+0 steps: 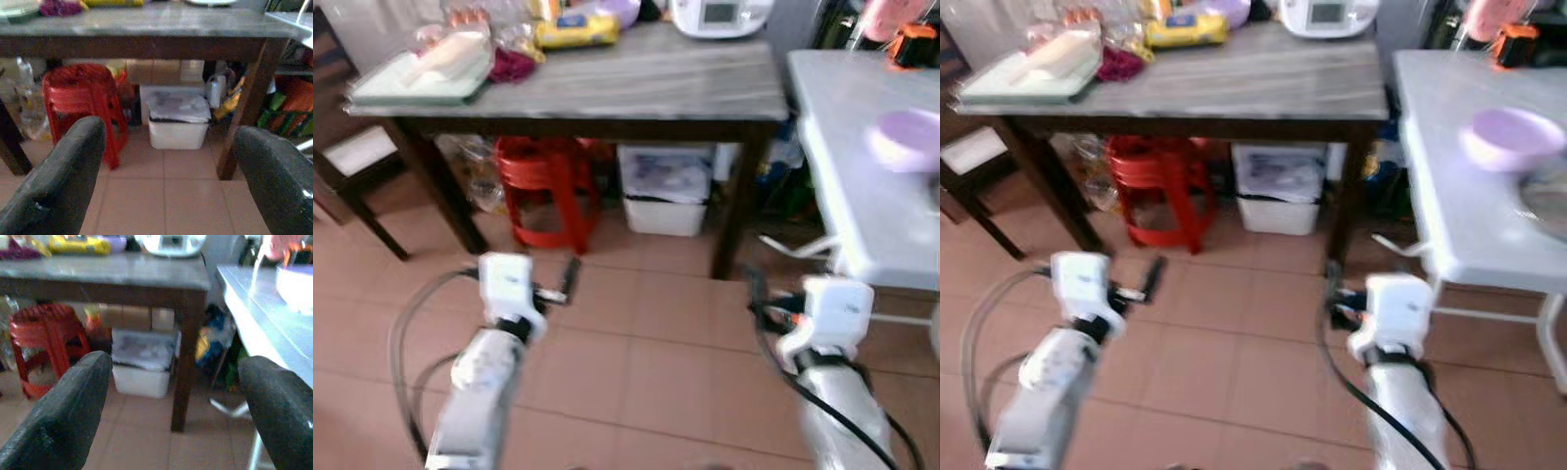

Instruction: Setting the table

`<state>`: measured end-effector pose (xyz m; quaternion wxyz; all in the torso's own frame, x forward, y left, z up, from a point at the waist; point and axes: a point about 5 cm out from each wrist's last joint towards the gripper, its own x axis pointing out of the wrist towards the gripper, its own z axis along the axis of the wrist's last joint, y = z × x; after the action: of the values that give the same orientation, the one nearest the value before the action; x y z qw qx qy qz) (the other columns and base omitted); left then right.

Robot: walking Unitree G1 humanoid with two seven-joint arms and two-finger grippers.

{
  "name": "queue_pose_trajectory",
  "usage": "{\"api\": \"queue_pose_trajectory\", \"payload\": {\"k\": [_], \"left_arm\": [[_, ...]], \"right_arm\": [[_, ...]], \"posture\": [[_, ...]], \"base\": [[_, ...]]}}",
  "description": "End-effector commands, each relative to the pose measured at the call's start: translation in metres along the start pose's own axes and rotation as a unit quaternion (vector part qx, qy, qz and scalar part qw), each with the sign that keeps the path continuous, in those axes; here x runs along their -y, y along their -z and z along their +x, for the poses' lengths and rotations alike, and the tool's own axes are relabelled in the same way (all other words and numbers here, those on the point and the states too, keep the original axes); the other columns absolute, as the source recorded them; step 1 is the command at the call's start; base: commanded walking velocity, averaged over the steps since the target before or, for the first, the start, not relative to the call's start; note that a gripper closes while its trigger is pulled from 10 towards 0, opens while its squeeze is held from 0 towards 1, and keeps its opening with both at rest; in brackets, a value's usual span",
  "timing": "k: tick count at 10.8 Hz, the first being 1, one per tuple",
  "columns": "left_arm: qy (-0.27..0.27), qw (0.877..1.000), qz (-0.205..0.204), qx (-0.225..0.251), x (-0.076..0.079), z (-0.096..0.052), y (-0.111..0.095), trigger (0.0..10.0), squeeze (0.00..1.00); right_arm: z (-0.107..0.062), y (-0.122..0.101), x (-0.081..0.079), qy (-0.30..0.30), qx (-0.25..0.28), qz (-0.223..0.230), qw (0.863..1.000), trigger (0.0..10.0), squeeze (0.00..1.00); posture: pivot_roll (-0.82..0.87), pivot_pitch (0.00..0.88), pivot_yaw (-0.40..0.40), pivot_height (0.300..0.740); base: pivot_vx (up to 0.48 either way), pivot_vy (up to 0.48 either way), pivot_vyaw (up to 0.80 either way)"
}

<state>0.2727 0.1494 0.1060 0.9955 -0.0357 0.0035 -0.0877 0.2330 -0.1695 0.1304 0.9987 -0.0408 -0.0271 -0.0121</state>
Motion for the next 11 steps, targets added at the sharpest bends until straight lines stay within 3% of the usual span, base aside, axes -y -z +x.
{"api": "queue_pose_trajectory", "payload": {"k": [1,3,4,6,9,11], "left_arm": [[0.000,1.000,0.011,0.009,0.001,0.000,-0.003,10.0,0.00],[-0.014,1.000,0.009,0.015,0.000,-0.001,-0.006,10.0,0.00],[0.000,1.000,0.011,0.022,0.008,0.002,-0.008,10.0,0.00],[-0.006,1.000,-0.003,0.026,0.013,0.005,-0.010,10.0,0.00],[-0.020,0.999,0.004,0.028,0.010,-0.001,-0.004,10.0,0.00],[-0.030,0.999,0.019,0.038,0.008,0.003,-0.007,10.0,0.00]], "right_arm": [[0.000,0.001,0.000,-0.003,0.002,0.005,1.000,10.0,0.00],[0.011,-0.003,0.001,-0.015,0.022,-0.025,0.999,10.0,0.00],[0.014,-0.007,0.004,-0.012,0.024,-0.013,1.000,10.0,0.00],[0.012,-0.014,0.003,-0.007,0.060,-0.027,0.998,10.0,0.00],[0.010,-0.015,0.001,-0.001,0.062,-0.019,0.998,10.0,0.00],[0.014,-0.016,0.005,0.004,0.065,-0.025,0.998,10.0,0.00]], "posture": [[-0.08,0.119,0.055,0.740],[-0.05,0.107,0.048,0.740],[-0.05,0.094,0.045,0.740],[-0.05,0.106,0.048,0.740],[-0.06,0.114,0.035,0.740],[-0.06,0.108,0.037,0.740]], "base": [[0.000,-0.364,0.00],[0.000,-0.366,0.00],[0.000,-0.364,0.00],[0.000,-0.358,0.00],[0.000,-0.363,0.00],[0.000,-0.334,0.00]]}}
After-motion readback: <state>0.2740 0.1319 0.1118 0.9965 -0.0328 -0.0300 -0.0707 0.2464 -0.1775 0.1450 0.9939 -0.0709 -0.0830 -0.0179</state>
